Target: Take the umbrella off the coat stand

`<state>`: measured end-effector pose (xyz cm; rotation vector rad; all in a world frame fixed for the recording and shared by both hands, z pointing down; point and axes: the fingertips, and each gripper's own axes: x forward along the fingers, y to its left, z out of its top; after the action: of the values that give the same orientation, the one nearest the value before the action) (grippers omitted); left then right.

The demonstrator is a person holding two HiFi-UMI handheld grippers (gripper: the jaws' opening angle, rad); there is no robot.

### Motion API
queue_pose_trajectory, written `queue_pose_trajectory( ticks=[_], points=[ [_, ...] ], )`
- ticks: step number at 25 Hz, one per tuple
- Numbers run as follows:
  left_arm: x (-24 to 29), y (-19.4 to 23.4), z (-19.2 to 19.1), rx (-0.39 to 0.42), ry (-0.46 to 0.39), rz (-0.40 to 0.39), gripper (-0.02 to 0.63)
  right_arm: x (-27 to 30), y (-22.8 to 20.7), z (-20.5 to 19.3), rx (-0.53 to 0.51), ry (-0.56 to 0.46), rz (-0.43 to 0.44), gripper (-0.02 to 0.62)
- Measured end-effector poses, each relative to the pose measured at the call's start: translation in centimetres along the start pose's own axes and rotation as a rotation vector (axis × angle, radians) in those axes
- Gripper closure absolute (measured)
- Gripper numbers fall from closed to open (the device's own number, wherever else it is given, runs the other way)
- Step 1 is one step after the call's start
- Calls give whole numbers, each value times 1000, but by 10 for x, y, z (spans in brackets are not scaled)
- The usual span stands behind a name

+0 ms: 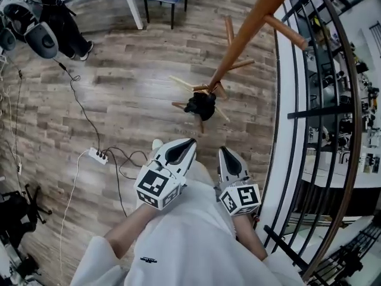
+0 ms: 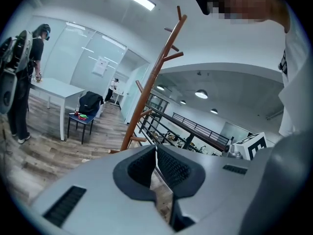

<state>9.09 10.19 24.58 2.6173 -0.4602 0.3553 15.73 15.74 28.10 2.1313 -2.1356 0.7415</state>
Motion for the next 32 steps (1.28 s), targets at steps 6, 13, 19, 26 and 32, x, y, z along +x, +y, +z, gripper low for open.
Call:
queue_pose_trajectory(
  ticks=[6,13,19,26,32],
  points=[
    [0,15,-8,-14,-14,31,578,16,-3,-9,32,2,5,558],
    [4,40,-31,-14,-6,79,578,40,-6,-28,46,52,33,558],
    [15,69,-57,19,6,101,578,67,-13,-50,25,93,50,558],
    [34,97,-80,84,8,109,577,91,-21,-74,-14,159,65,558],
    [54,121,-103,118,-12,84,577,122,-23,-96,-42,190,86,558]
  ],
)
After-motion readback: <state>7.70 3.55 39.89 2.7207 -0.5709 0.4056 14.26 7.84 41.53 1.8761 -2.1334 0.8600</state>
